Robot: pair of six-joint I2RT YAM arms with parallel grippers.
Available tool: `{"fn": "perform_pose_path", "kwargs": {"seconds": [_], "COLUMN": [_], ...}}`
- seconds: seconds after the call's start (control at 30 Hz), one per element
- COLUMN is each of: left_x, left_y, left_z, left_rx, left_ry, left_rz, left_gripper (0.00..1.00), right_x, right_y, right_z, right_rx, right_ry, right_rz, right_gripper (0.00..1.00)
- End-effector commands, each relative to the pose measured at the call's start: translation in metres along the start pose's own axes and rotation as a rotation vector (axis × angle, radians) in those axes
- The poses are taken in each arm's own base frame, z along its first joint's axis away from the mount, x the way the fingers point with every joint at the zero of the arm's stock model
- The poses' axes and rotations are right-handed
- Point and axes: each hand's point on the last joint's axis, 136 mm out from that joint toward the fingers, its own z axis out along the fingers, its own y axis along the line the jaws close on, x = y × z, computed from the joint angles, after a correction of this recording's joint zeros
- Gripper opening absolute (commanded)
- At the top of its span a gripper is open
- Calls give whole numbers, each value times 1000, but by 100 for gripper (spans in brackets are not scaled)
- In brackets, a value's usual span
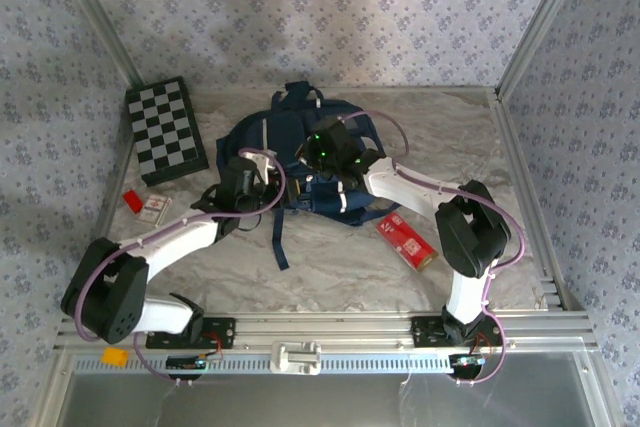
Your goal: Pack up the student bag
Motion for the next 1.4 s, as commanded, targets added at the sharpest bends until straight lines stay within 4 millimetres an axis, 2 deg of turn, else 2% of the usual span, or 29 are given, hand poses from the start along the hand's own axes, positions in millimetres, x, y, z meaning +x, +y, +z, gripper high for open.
{"fn": "perform_pose_path", "kwargs": {"seconds": [0.0,0.17,0.4,0.67,0.77,0.9,1.2,1.37], "left_x": [2,19,21,2,-2,-6,-19,-23], "left_y": [-23,-40,-41,-35,-40,-35,-67,-64], "left_z": [-12,-13,7,15,21,23,30,37], "left_rx": [22,-2,-43,-94,-55,-98,40,26], "left_ry": [-9,1,20,-23,-14,-20,-61,-89], "left_rz": [50,91,92,89,94,82,163,163], "left_gripper": [43,42,42,44,44,43,39,35], "right_x": [-6,-6,-4,-5,-4,-3,-1,-2], "right_y": [45,46,43,38,37,39,38,41], "right_z": [-12,-13,-10,-8,-7,-6,-3,-3], "right_rx": [-149,-151,-153,-148,-147,-154,-154,-157], "right_ry": [-13,-13,-4,-3,-1,1,6,4], "right_rz": [0,1,14,26,29,33,47,46], "right_gripper": [0,0,0,0,0,0,0,0]}}
